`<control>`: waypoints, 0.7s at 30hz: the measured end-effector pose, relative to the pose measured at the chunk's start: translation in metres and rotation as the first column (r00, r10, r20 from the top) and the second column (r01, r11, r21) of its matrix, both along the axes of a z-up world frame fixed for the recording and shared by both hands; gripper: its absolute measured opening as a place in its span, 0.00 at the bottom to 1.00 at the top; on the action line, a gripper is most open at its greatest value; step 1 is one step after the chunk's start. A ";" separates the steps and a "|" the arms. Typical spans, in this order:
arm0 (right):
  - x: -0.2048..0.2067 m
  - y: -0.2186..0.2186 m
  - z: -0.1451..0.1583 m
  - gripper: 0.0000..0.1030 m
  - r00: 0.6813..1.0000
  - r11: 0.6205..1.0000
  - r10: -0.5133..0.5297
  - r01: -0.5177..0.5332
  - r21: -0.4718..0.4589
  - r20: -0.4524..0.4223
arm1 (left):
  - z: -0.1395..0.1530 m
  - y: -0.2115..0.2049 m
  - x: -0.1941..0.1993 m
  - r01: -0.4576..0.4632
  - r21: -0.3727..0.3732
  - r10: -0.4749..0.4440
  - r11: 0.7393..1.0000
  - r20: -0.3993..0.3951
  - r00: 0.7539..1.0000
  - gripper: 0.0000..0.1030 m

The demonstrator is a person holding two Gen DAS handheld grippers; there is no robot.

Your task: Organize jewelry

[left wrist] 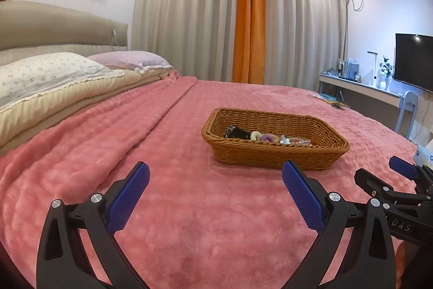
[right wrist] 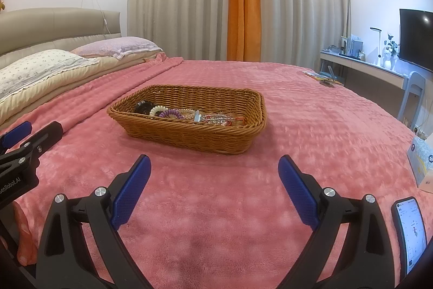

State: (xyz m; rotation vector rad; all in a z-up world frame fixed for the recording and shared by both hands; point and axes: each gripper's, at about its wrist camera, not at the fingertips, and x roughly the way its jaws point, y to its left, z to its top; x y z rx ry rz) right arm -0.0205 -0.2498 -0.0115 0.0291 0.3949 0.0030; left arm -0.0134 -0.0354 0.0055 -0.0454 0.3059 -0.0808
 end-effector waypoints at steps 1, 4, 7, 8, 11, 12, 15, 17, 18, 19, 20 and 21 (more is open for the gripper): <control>0.000 0.000 0.000 0.88 1.000 1.000 -0.001 0.001 0.000 0.000 | -0.001 0.000 0.000 0.000 -0.001 0.000 1.000 -0.001 1.000 0.92; 0.000 0.000 0.000 0.88 1.000 1.000 -0.001 0.001 0.000 0.000 | -0.001 0.000 0.000 0.000 0.001 0.000 1.000 -0.001 1.000 0.92; 0.000 -0.001 0.000 0.88 1.000 1.000 0.000 0.000 0.001 0.000 | -0.001 0.000 0.000 0.000 0.001 0.000 1.000 -0.001 1.000 0.92; 0.000 0.000 0.000 0.88 1.000 1.000 -0.001 0.001 0.001 0.000 | 0.000 0.000 0.001 0.000 0.000 0.000 1.000 -0.001 1.000 0.92; 0.000 0.000 0.000 0.88 1.000 1.000 -0.001 0.001 0.001 -0.001 | -0.001 0.000 0.000 0.001 0.000 -0.001 1.000 -0.001 1.000 0.93; 0.000 0.000 0.000 0.88 1.000 1.000 0.000 0.000 0.001 -0.001 | 0.000 0.000 0.000 0.000 0.001 0.000 1.000 -0.002 1.000 0.92; 0.000 -0.001 0.000 0.88 1.000 1.000 0.000 0.000 0.001 -0.001 | -0.001 0.000 0.001 0.002 0.002 -0.002 1.000 -0.003 1.000 0.93; 0.000 0.000 0.000 0.88 1.000 1.000 0.000 0.000 0.001 -0.001 | -0.001 -0.001 0.000 0.002 0.003 -0.002 1.000 -0.003 1.000 0.93; 0.000 0.000 0.000 0.88 1.000 1.000 0.000 0.000 0.001 -0.001 | -0.002 -0.001 -0.001 0.002 0.004 -0.002 1.000 -0.002 1.000 0.93; 0.000 0.000 0.000 0.88 1.000 1.000 0.000 0.000 0.001 -0.001 | -0.002 -0.001 -0.001 0.002 0.003 -0.002 1.000 -0.003 1.000 0.93; 0.000 0.000 0.000 0.88 1.000 1.000 0.000 0.000 0.000 -0.001 | -0.002 -0.001 -0.001 0.003 0.003 -0.003 1.000 -0.003 1.000 0.93; 0.000 0.000 0.000 0.88 1.000 1.000 0.000 0.000 0.000 -0.001 | -0.001 -0.001 0.000 0.002 0.002 -0.002 1.000 -0.003 1.000 0.93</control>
